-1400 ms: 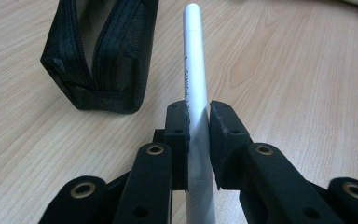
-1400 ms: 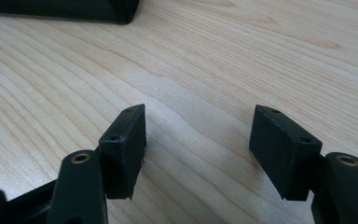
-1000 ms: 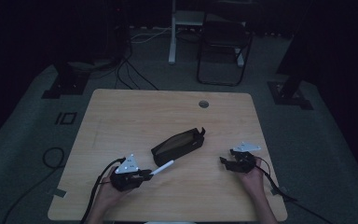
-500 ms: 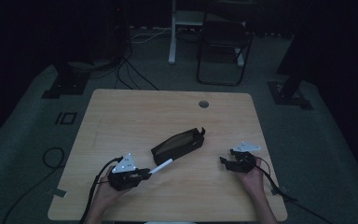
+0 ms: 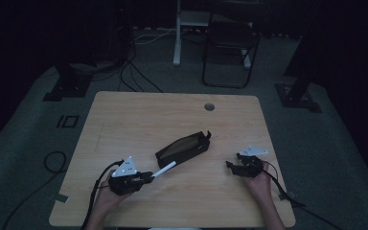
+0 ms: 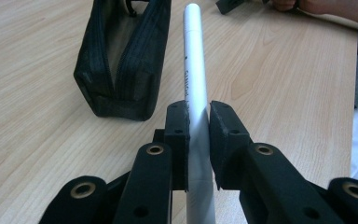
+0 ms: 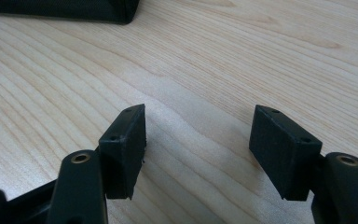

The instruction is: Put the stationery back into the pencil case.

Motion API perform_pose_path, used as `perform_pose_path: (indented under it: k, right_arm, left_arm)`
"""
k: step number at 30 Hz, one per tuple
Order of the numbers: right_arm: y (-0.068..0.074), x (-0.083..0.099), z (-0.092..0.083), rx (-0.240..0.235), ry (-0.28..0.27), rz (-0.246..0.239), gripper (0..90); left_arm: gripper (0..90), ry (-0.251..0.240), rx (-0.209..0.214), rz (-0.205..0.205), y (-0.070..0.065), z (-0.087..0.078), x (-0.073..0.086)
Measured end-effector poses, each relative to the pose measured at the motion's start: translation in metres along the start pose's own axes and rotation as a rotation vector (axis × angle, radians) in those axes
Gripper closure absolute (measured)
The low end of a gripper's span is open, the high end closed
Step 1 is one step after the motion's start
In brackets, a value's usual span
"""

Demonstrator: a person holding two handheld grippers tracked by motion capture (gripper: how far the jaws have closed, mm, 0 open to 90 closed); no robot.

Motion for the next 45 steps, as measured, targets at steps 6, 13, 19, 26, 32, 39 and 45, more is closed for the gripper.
perform_pose_path:
  k: [6, 13, 19, 26, 32, 39, 45]
  right_arm:
    - [0.0, 0.0, 0.0, 0.0, 0.0, 0.0, 35.9]
    - [0.0, 0.0, 0.0, 0.0, 0.0, 0.0, 35.9]
    - [0.0, 0.0, 0.0, 0.0, 0.0, 0.0, 35.8]
    - [0.0, 0.0, 0.0, 0.0, 0.0, 0.0, 35.9]
    - [0.0, 0.0, 0.0, 0.0, 0.0, 0.0, 35.9]
    - [0.0, 0.0, 0.0, 0.0, -0.001, -0.004, 35.9]
    - [0.0, 0.0, 0.0, 0.0, -0.001, -0.003, 35.8]
  left_arm:
    - [78.8, -0.013, -0.005, -0.003, 0.002, -0.004, -0.001]
    - [78.8, -0.019, -0.012, -0.002, 0.003, -0.007, -0.003]
    - [78.9, -0.023, -0.017, -0.004, 0.003, -0.009, -0.005]
    - [78.9, -0.024, -0.031, -0.002, 0.003, -0.014, -0.008]
    - [78.8, -0.023, -0.033, -0.004, 0.004, -0.016, -0.009]
    - [78.9, -0.021, -0.043, -0.008, 0.005, -0.015, -0.009]
    - [78.9, -0.014, -0.051, 0.0, 0.005, -0.016, -0.013]
Point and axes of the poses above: each handheld gripper's, and its own axes: z roughly forward along the jaws, x roughly out of its underside, y roughly to its left, the point moved 5 cm from there along z, roughly forward along the jaws, and after that the axes turned 1 degree about x, right-handed, at the moved point
